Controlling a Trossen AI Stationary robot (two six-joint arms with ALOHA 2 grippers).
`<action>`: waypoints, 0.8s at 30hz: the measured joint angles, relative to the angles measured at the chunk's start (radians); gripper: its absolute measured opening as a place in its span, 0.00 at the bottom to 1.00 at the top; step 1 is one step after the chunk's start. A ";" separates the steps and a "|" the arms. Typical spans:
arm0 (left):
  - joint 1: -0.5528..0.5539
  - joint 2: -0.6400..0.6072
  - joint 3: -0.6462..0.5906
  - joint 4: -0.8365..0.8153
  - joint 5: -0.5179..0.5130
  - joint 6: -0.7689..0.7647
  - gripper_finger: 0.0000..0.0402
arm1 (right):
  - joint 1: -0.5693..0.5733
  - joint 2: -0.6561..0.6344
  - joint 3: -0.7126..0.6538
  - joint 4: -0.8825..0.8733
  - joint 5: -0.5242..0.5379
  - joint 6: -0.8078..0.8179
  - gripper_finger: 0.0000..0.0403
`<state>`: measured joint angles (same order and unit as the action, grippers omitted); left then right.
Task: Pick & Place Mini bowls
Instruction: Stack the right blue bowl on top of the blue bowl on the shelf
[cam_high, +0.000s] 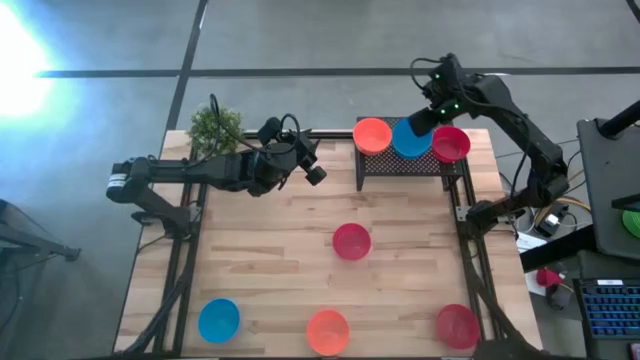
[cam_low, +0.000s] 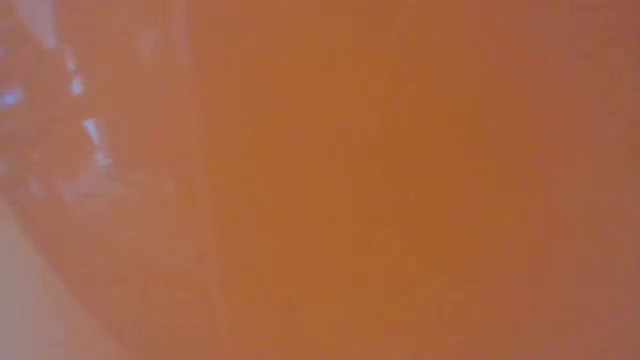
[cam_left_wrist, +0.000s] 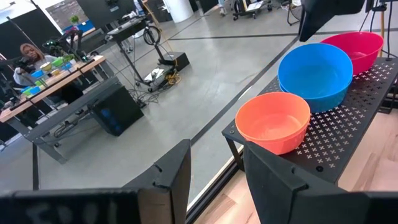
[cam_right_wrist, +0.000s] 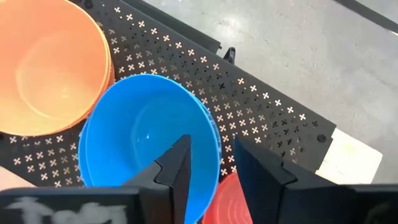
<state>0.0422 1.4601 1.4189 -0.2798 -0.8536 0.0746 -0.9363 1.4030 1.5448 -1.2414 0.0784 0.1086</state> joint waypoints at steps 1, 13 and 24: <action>0.000 0.000 0.000 0.000 0.000 0.000 0.35 | 0.000 -0.002 0.000 -0.003 0.000 -0.004 0.26; 0.000 0.000 0.000 -0.005 0.000 0.000 0.35 | 0.000 0.022 -0.035 -0.009 0.003 -0.037 0.02; 0.000 0.000 0.000 -0.005 0.000 0.000 0.35 | 0.000 0.023 -0.051 -0.004 0.002 -0.042 0.02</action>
<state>0.0424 1.4601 1.4189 -0.2852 -0.8536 0.0742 -0.9363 1.4260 1.4938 -1.2449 0.0806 0.0669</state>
